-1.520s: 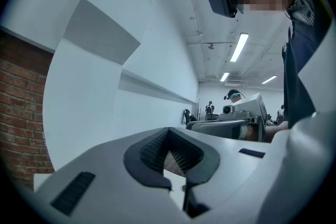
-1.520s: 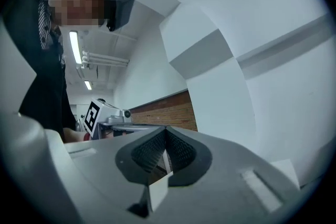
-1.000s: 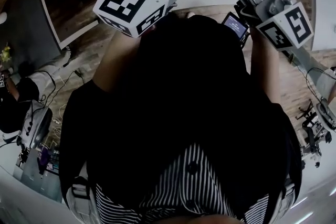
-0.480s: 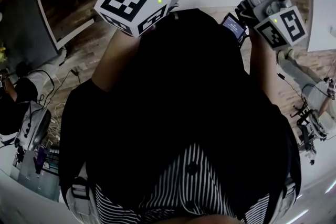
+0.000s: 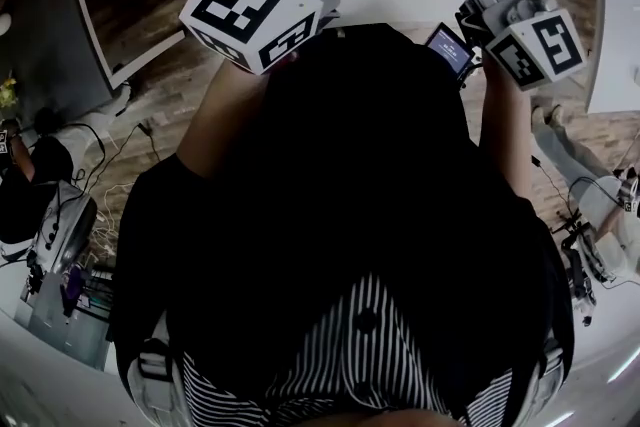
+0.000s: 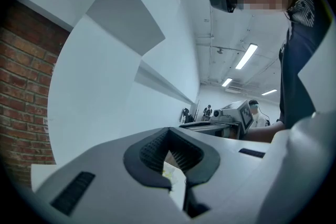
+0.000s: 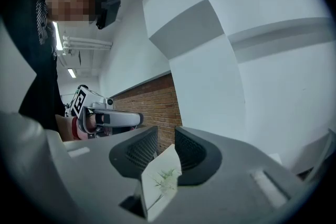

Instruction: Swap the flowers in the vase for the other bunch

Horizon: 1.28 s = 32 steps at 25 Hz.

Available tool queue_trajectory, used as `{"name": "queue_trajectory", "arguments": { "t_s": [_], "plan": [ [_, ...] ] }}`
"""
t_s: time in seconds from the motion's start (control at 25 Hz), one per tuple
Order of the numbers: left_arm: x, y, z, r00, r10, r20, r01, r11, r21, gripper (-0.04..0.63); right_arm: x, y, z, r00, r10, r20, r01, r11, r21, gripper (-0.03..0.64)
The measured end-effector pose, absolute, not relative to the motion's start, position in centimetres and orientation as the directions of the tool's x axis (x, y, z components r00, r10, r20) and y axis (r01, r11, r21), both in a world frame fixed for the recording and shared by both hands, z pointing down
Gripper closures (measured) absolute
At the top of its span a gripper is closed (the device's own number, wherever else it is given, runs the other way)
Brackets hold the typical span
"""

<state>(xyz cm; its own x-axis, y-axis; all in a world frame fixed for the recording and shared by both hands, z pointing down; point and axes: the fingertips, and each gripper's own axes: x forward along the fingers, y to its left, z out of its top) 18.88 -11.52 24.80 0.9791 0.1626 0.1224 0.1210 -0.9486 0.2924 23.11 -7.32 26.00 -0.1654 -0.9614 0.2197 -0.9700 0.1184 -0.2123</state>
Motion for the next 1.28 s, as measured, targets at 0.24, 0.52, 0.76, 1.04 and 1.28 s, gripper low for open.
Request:
{"name": "queue_trajectory", "arguments": {
  "t_s": [0.24,0.52,0.76,1.04,1.28],
  "plan": [
    [19.1,-12.3,25.7,0.980,0.140,0.143,0.092,-0.950,0.299,0.595,23.6,-7.5,27.8,-0.207,-0.941,0.266,-0.969,0.161,-0.186,0.452],
    [19.3,-12.4,25.6,0.979,0.134,0.155,0.082,-0.949,0.304,0.595,23.8,-7.3,28.7,-0.240,-0.920,0.310,-0.968,0.201,-0.153,0.422],
    [19.4,-12.6,25.8,0.978,0.132,0.164,0.077,-0.950,0.304,0.595,23.4,-7.7,30.3,-0.267,-0.889,0.371,-0.964,0.239,-0.120,0.414],
    [19.2,-12.5,25.8,0.977,0.126,0.174,0.070,-0.952,0.298,0.595,23.1,-7.3,31.6,-0.297,-0.864,0.407,-0.955,0.268,-0.127,0.368],
    [18.9,-13.1,26.4,0.975,0.121,0.188,0.061,-0.952,0.298,0.595,22.8,-8.0,33.0,-0.312,-0.850,0.423,-0.950,0.278,-0.142,0.321]
  ]
}}
